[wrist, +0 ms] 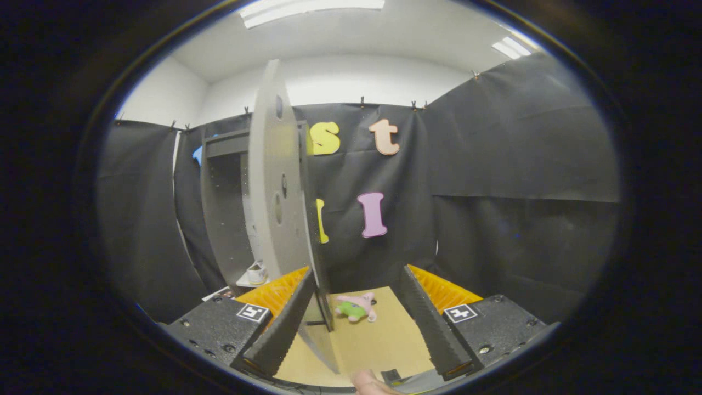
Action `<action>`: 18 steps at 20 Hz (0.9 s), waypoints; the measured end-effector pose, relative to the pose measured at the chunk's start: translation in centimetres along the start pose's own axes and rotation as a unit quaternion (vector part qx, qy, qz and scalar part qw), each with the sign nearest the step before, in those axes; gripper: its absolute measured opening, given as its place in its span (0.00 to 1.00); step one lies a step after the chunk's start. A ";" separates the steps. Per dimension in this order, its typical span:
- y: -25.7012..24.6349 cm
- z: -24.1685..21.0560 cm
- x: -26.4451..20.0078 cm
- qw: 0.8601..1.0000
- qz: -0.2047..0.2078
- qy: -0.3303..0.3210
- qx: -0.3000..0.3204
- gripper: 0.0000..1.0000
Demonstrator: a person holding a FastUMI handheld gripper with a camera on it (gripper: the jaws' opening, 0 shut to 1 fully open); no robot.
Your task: Open the shoe cabinet door, grab the shoes and put them into the shoe cabinet, then close the shoe cabinet door.
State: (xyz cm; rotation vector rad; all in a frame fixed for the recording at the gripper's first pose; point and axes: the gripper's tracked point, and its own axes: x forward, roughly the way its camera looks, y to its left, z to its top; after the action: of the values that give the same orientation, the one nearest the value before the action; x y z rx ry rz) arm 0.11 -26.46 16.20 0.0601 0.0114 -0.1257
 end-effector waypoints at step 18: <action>-2.1 -7.0 12.4 0.993 0.071 0.090 -0.013 0.99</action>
State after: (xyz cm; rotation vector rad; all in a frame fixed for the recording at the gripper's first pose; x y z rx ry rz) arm 12.10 -29.68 8.86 0.0461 0.1880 0.0217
